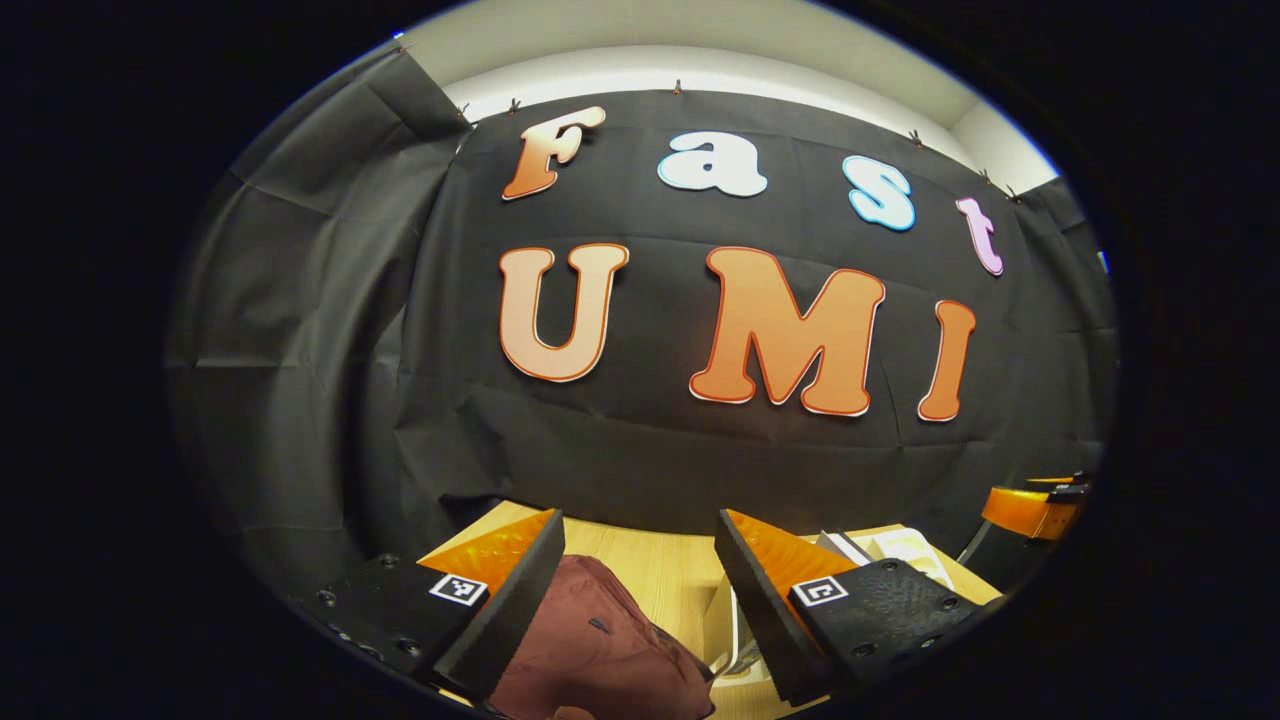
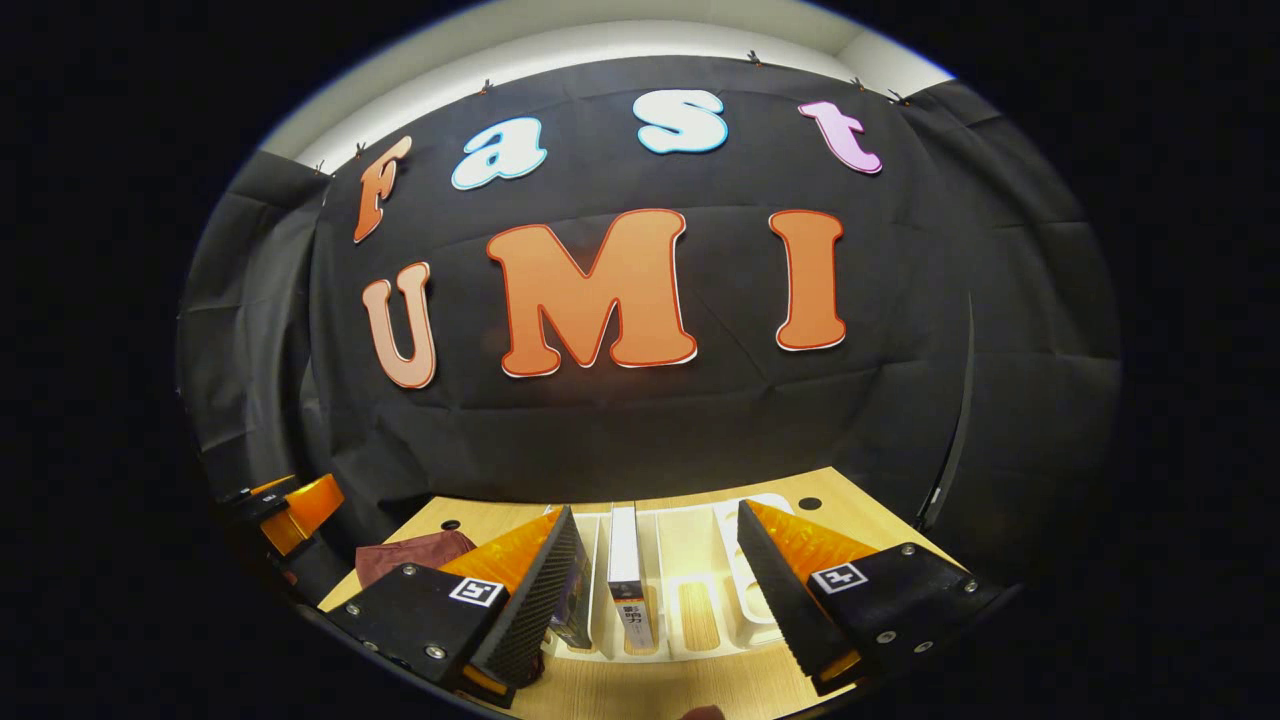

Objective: Open the schoolbag, grab two books from the bookshelf and put them into the schoolbag.

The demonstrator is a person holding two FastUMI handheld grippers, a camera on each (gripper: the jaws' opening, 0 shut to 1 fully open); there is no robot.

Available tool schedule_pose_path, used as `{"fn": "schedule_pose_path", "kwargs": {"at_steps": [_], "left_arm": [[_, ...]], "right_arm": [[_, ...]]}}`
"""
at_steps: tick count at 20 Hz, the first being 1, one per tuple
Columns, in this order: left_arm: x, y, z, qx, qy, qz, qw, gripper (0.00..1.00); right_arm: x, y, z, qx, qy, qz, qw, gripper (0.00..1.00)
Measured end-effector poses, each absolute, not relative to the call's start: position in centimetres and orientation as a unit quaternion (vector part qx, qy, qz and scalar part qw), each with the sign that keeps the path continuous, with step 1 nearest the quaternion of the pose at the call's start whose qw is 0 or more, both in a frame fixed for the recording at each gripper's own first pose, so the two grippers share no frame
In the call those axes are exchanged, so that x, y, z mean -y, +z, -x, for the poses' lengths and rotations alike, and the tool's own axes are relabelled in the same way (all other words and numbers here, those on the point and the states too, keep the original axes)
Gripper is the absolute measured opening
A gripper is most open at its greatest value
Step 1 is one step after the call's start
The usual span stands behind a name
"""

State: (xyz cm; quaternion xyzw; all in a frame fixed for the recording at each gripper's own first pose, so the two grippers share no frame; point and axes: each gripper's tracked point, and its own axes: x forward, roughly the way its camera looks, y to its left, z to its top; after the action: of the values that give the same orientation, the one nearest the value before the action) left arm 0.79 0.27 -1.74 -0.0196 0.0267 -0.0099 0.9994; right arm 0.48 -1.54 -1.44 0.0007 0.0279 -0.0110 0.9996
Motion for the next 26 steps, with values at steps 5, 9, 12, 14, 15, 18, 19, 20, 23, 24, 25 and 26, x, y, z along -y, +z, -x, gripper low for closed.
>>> {"fn": "schedule_pose_path", "kwargs": {"at_steps": [5, 9, 12, 14, 15, 18, 19, 20, 23, 24, 25, 26], "left_arm": [[0.0, -3.3, -0.4, -0.043, -0.02, -0.018, 0.999, 0.95], [0.3, -8.1, 0.8, -0.094, -0.035, -0.097, 0.99, 0.95], [0.5, -11.7, 2.2, -0.124, -0.05, -0.174, 0.976, 0.97], [1.8, -14.8, 3.6, -0.152, -0.075, -0.202, 0.965, 0.96], [2.1, -16.3, 4.4, -0.165, -0.084, -0.218, 0.958, 0.95], [2.4, -21.1, 6.2, -0.219, -0.099, -0.284, 0.928, 0.96], [2.5, -23.0, 6.9, -0.241, -0.104, -0.298, 0.918, 0.97], [2.9, -24.5, 7.2, -0.252, -0.113, -0.308, 0.91, 0.98], [3.7, -28.3, 7.6, -0.275, -0.124, -0.358, 0.884, 0.98], [3.9, -29.4, 7.8, -0.285, -0.128, -0.37, 0.875, 0.98], [3.7, -30.6, 7.9, -0.298, -0.134, -0.378, 0.866, 0.98], [3.6, -31.7, 7.8, -0.311, -0.137, -0.386, 0.858, 0.98]], "right_arm": [[1.7, -2.1, -0.3, -0.034, -0.013, 0.003, 0.999, 0.96], [2.5, -3.0, -0.1, -0.049, -0.019, 0.004, 0.999, 0.96], [3.6, -3.2, -0.1, -0.051, -0.03, 0.008, 0.998, 0.96], [4.1, -3.6, -0.1, -0.057, -0.035, 0.011, 0.998, 0.96], [4.4, -3.9, -0.1, -0.061, -0.037, 0.012, 0.997, 0.96], [5.3, -4.7, 0.1, -0.072, -0.045, 0.012, 0.996, 0.96], [5.6, -4.8, 0.1, -0.075, -0.047, 0.012, 0.996, 0.96], [6.1, -5.1, 0.0, -0.08, -0.051, 0.014, 0.995, 0.96], [7.0, -5.9, -0.1, -0.093, -0.057, 0.022, 0.994, 0.96], [7.2, -6.2, -0.2, -0.099, -0.058, 0.023, 0.993, 0.96], [7.5, -6.6, -0.3, -0.106, -0.06, 0.024, 0.992, 0.96], [7.7, -6.9, -0.4, -0.112, -0.062, 0.026, 0.991, 0.96]]}}
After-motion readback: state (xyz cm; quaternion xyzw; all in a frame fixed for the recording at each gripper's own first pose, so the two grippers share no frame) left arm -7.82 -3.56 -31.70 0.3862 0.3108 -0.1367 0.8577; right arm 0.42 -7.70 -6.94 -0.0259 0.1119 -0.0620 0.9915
